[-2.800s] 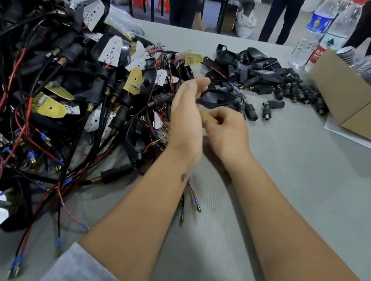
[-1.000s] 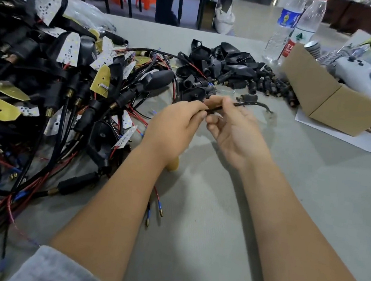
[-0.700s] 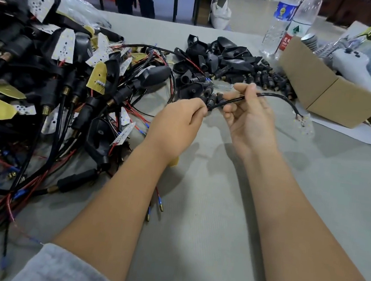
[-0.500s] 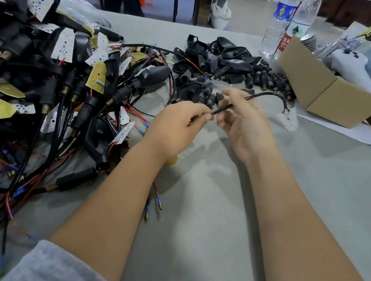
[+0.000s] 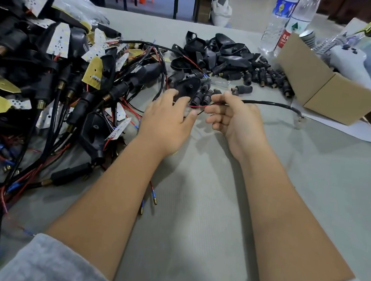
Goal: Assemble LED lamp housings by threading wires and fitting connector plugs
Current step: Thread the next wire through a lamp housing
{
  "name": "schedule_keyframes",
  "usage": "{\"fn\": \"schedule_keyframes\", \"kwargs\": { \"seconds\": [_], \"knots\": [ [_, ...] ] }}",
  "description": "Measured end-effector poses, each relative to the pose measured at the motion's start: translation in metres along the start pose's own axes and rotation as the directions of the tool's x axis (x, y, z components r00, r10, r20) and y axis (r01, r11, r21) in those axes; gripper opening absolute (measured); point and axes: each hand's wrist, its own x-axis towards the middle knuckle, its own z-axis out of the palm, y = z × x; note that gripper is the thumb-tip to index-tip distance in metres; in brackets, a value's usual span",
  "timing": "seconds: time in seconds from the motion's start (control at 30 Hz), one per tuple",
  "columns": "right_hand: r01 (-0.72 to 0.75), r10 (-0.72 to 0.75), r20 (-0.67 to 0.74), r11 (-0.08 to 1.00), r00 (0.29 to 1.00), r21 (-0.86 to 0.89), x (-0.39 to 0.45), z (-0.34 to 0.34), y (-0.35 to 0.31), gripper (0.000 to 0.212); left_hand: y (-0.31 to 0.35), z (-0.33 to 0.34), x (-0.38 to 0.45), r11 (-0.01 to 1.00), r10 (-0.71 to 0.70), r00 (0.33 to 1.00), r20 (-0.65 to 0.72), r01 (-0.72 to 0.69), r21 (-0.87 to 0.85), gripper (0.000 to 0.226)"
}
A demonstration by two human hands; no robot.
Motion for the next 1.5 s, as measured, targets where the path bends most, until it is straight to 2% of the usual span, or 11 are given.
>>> {"fn": "schedule_keyframes", "kwargs": {
  "seconds": [0.1,0.23,0.37,0.43,0.7,0.8,0.97,1.07,1.17,1.4,1.5],
  "knots": [
    [0.048,-0.046,0.032,0.997,0.998,-0.059,-0.001,0.002,0.002,0.012,0.002,-0.003,0.000,0.994,-0.039,0.996,-0.077,0.031,-0.106,0.041],
    [0.078,-0.074,0.036,0.991,0.997,-0.111,-0.002,0.004,0.004,0.016,0.002,-0.002,-0.002,0.988,-0.033,0.993,-0.112,0.015,-0.152,0.045],
    [0.073,-0.068,0.053,0.993,0.996,-0.092,-0.003,0.005,0.002,0.021,0.001,0.000,0.002,0.998,-0.061,0.993,0.105,0.059,0.024,0.053],
    [0.069,-0.063,0.069,0.993,0.996,-0.093,-0.004,0.005,0.002,0.018,0.001,0.001,0.003,0.995,-0.073,0.989,0.126,0.063,0.079,0.054],
    [0.091,-0.090,0.016,0.988,0.996,-0.124,-0.004,0.010,0.004,0.020,0.008,-0.008,-0.002,0.979,-0.142,0.987,-0.069,0.130,-0.157,0.034],
    [0.111,-0.117,-0.079,0.991,0.990,-0.081,-0.004,0.010,0.004,0.021,0.008,-0.015,-0.005,0.945,-0.223,0.961,-0.165,0.172,-0.279,0.047],
    [0.119,-0.119,-0.084,0.993,0.989,-0.009,-0.005,0.011,0.004,0.020,0.001,-0.014,-0.004,0.981,-0.163,0.976,-0.148,0.144,-0.129,0.015],
    [0.111,-0.113,-0.054,0.993,0.992,-0.046,-0.005,0.012,0.005,0.012,0.003,-0.013,-0.007,0.994,-0.111,0.989,-0.101,0.108,-0.034,0.036],
    [0.116,-0.117,-0.009,0.991,0.993,-0.071,-0.006,0.012,0.006,0.015,0.000,-0.012,-0.005,0.993,-0.113,0.986,-0.120,0.107,-0.049,0.032],
    [0.060,-0.061,0.010,0.996,0.998,0.068,-0.009,0.015,-0.003,0.026,0.007,-0.014,-0.007,0.989,-0.083,0.978,-0.193,0.058,-0.133,0.022],
    [0.034,-0.054,0.073,0.967,0.996,0.252,-0.011,0.012,-0.005,0.022,0.006,-0.013,-0.005,0.993,-0.060,0.977,-0.205,0.037,-0.113,0.024]
  ]
}}
